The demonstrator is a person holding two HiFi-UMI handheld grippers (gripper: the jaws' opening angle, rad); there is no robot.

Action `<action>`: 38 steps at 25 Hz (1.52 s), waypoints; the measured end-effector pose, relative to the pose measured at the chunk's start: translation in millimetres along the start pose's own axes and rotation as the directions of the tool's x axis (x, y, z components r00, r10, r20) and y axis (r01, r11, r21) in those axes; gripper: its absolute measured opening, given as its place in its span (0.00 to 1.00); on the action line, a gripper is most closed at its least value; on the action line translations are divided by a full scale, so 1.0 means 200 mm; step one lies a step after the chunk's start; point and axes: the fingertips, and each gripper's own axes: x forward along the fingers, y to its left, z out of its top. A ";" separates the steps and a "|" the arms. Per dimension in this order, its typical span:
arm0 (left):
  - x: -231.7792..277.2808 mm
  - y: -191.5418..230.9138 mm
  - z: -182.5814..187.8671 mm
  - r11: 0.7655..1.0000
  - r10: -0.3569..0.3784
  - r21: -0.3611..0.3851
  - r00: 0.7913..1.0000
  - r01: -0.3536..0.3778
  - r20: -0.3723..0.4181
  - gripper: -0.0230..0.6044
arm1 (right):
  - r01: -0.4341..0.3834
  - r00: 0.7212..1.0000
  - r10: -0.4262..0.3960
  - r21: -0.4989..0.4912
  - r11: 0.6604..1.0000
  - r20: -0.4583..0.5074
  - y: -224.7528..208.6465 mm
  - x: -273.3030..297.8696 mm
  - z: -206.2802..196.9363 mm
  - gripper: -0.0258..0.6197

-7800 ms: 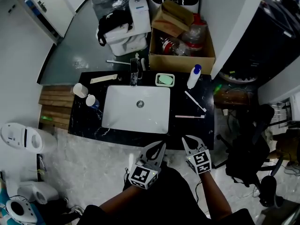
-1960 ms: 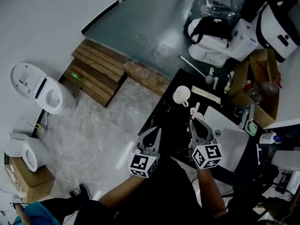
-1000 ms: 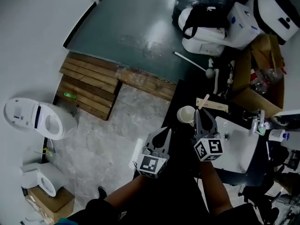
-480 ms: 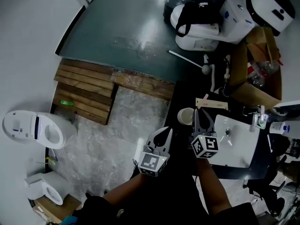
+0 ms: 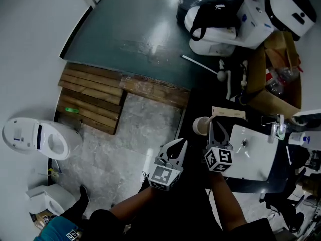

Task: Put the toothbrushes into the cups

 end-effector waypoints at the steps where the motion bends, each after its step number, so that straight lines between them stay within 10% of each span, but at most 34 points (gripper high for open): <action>1: -0.01 0.00 0.01 1.000 0.002 0.000 1.000 -0.002 0.005 0.06 | 0.002 1.000 -0.002 -0.002 1.000 0.003 0.00 0.00 0.00 0.13; 20: -0.05 0.03 0.06 1.000 -0.017 0.002 0.999 0.017 0.043 0.06 | -0.040 0.998 0.041 -0.039 0.998 0.050 0.18 -0.15 0.07 0.09; 38: -0.01 -0.22 0.23 0.980 -0.127 0.166 0.984 0.106 0.122 0.06 | 0.056 0.984 -0.039 -0.093 0.994 0.174 0.21 -0.60 0.28 0.07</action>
